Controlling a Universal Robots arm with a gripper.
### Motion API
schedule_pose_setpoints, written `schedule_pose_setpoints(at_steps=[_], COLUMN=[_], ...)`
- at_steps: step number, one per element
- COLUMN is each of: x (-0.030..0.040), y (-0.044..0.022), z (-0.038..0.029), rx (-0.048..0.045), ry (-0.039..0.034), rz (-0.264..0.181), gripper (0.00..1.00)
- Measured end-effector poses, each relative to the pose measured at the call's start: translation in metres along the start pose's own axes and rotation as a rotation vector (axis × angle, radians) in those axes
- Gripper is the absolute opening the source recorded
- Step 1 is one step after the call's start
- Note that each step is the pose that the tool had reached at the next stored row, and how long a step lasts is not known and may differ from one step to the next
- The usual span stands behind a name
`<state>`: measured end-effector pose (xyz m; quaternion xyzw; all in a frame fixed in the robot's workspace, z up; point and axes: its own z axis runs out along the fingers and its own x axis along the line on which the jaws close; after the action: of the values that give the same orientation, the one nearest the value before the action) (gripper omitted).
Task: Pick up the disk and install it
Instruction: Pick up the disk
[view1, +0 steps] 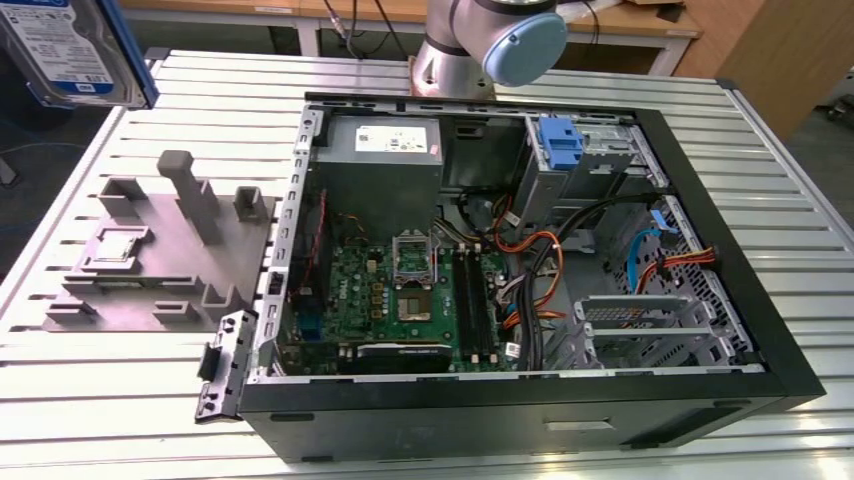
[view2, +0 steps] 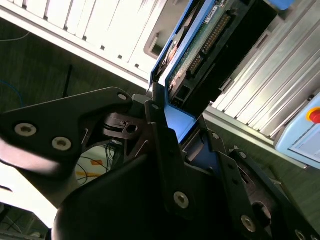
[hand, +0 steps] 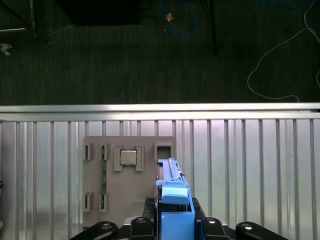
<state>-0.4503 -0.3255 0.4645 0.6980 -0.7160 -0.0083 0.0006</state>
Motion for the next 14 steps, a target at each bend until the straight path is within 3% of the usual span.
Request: schedule_pose_setpoints(at_steps=[9,14], x=[0.0,-0.0001], y=[-0.002,-0.0019], z=[-0.0008,-0.0093], rx=[-0.0001,0.0], ry=[0.0,0.0], rz=[0.0,-0.01], gripper=[0.36,0.36])
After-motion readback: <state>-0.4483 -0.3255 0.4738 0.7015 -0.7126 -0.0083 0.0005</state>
